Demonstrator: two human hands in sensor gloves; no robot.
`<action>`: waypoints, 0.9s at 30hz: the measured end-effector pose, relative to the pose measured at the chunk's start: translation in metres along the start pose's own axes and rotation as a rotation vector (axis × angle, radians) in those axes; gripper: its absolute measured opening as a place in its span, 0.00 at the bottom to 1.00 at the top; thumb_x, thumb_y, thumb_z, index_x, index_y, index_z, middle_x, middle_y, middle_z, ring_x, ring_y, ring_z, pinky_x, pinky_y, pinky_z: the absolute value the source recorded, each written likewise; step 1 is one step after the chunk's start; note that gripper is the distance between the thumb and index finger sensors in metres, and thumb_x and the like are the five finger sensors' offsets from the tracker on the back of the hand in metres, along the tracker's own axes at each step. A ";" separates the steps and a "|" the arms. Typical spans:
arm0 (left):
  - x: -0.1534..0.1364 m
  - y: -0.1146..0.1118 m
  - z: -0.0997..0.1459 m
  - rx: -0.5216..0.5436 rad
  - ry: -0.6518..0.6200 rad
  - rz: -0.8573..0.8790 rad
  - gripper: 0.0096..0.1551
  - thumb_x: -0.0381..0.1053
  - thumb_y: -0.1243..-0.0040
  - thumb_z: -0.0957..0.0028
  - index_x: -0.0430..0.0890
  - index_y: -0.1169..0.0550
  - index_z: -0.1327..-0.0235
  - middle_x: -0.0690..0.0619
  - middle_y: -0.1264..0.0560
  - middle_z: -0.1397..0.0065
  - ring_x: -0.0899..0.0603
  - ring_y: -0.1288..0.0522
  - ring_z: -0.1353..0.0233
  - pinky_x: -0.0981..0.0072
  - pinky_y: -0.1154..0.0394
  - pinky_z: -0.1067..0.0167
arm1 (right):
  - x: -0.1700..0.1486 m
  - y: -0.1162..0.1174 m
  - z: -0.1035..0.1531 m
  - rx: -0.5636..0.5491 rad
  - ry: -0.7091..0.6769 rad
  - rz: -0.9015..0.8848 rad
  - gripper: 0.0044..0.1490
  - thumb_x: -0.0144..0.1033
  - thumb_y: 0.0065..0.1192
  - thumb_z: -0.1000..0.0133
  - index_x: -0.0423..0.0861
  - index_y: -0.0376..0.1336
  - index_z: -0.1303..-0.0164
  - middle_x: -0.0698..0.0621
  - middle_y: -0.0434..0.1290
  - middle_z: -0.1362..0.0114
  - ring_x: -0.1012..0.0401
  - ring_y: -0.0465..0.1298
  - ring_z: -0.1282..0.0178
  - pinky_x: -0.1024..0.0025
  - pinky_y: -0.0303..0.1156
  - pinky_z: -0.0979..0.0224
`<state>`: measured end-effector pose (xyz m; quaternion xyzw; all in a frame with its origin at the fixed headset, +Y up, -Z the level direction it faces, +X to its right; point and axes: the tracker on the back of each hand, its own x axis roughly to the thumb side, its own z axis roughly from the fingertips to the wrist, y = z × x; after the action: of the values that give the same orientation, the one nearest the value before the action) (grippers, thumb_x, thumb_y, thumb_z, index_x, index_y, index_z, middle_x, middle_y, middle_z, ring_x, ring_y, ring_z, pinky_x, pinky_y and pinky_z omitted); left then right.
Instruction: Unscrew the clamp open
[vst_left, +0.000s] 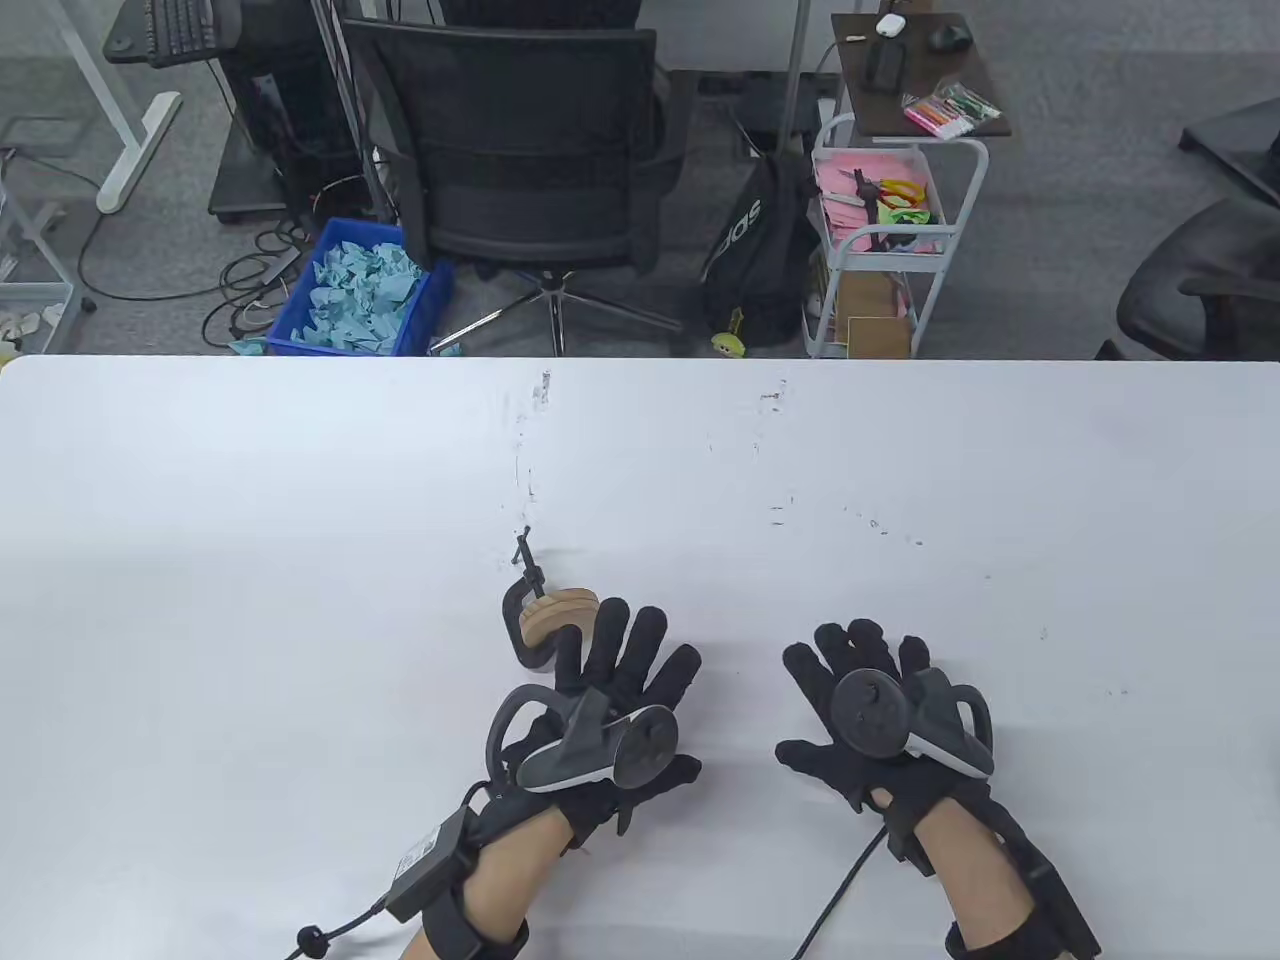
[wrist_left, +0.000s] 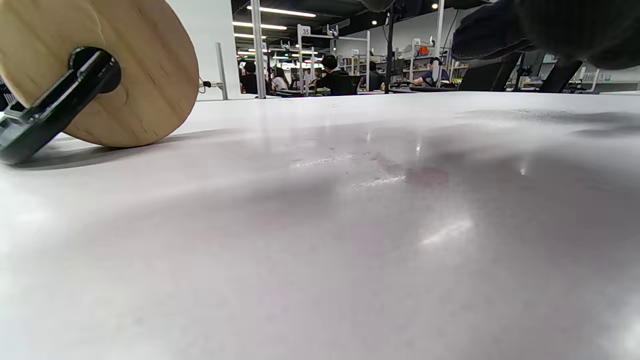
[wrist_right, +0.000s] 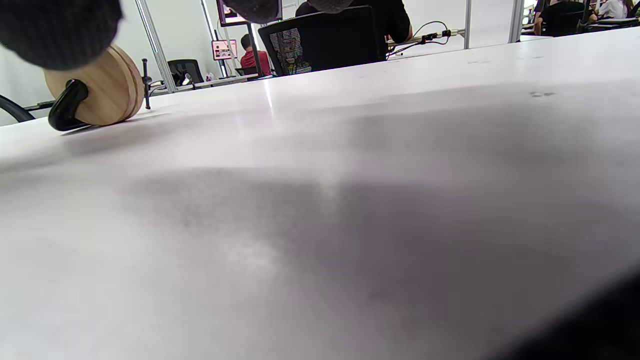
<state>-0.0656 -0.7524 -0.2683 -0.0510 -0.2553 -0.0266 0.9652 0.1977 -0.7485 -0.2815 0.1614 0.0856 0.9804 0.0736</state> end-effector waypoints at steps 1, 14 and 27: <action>0.000 0.000 0.000 0.000 0.000 0.001 0.59 0.82 0.51 0.58 0.62 0.56 0.18 0.45 0.70 0.15 0.29 0.72 0.17 0.26 0.61 0.25 | -0.001 0.000 0.000 0.000 0.003 -0.003 0.59 0.76 0.55 0.56 0.61 0.40 0.20 0.52 0.37 0.16 0.41 0.37 0.13 0.29 0.31 0.25; -0.006 0.001 0.001 0.015 0.021 0.002 0.59 0.81 0.47 0.57 0.62 0.55 0.18 0.46 0.70 0.15 0.29 0.71 0.17 0.26 0.61 0.25 | -0.005 -0.001 0.000 -0.012 0.025 -0.028 0.58 0.74 0.56 0.55 0.60 0.40 0.20 0.52 0.37 0.17 0.41 0.37 0.14 0.29 0.31 0.25; -0.080 0.069 0.024 0.260 0.262 0.393 0.39 0.57 0.38 0.46 0.58 0.38 0.20 0.45 0.46 0.14 0.33 0.42 0.15 0.37 0.39 0.23 | -0.008 -0.002 0.002 -0.038 0.026 -0.042 0.58 0.73 0.56 0.55 0.59 0.41 0.20 0.51 0.38 0.17 0.41 0.38 0.14 0.29 0.31 0.25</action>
<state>-0.1411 -0.6795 -0.2933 0.0287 -0.1149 0.1878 0.9751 0.2060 -0.7478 -0.2828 0.1453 0.0712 0.9822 0.0959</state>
